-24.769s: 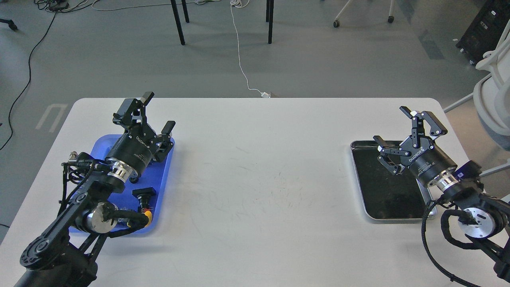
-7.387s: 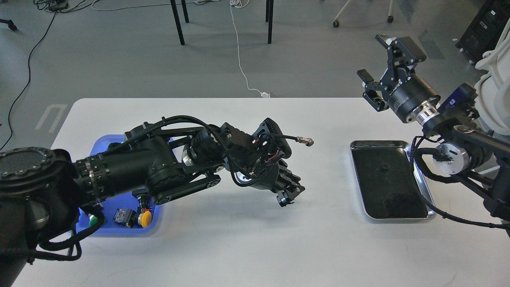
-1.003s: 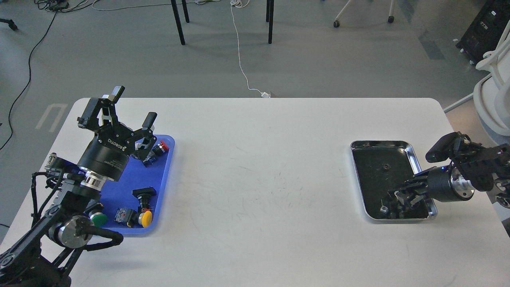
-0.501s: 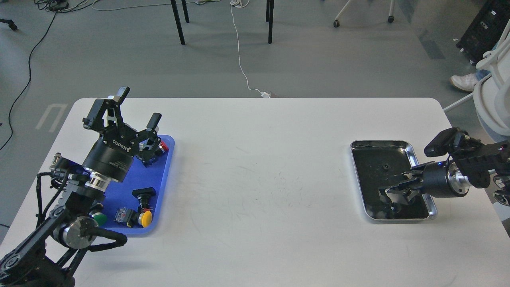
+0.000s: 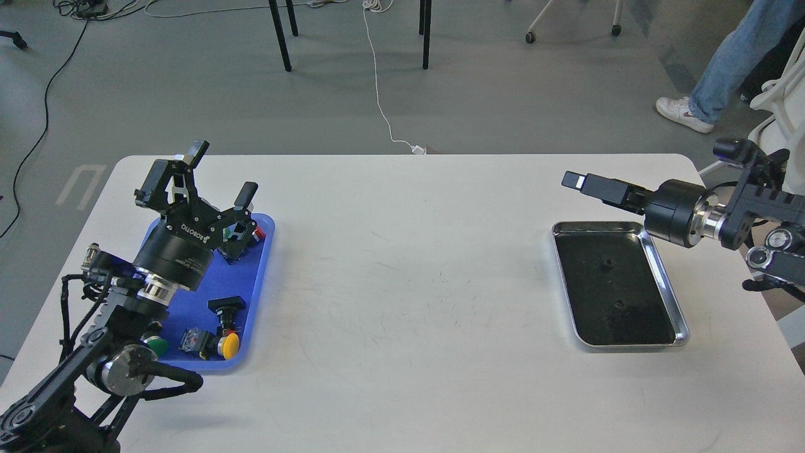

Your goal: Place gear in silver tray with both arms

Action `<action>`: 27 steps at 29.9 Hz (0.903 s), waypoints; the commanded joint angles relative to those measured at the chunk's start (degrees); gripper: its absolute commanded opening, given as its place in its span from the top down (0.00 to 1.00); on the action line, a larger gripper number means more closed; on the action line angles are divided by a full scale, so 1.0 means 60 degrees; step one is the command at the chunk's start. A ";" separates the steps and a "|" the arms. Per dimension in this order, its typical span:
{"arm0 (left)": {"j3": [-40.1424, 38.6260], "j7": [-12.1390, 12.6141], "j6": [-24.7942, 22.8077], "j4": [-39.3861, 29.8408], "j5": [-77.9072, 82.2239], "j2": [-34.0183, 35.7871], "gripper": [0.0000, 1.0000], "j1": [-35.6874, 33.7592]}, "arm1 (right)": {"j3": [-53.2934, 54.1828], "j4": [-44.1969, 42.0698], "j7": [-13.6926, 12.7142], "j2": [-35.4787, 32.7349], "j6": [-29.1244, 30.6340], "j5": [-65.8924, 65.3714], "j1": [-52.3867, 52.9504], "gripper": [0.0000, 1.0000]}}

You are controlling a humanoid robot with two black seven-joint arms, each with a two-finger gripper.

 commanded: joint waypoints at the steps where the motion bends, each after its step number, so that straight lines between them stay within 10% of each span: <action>1: 0.0016 -0.0008 0.0082 0.0015 0.0720 -0.0289 0.02 0.0040 | 0.1497 -0.0033 0.0002 0.0445 0.0022 0.2971 -0.1263 0.03; 7: 0.0060 0.0035 0.0272 0.0117 0.1601 -0.0773 0.02 0.0142 | 0.3286 -0.0048 0.0002 0.1367 0.0095 0.6697 -0.3022 0.03; 12: 0.0045 0.1148 0.1208 0.0789 0.1807 -0.0919 0.02 -0.0077 | 0.4210 -0.0004 0.0002 0.1910 0.0154 0.7316 -0.3902 0.01; 27: -0.0409 0.1149 0.0815 0.0893 0.1704 -0.1462 0.02 0.0010 | 0.4929 0.0274 0.0002 0.2687 0.0154 0.7184 -0.4548 0.01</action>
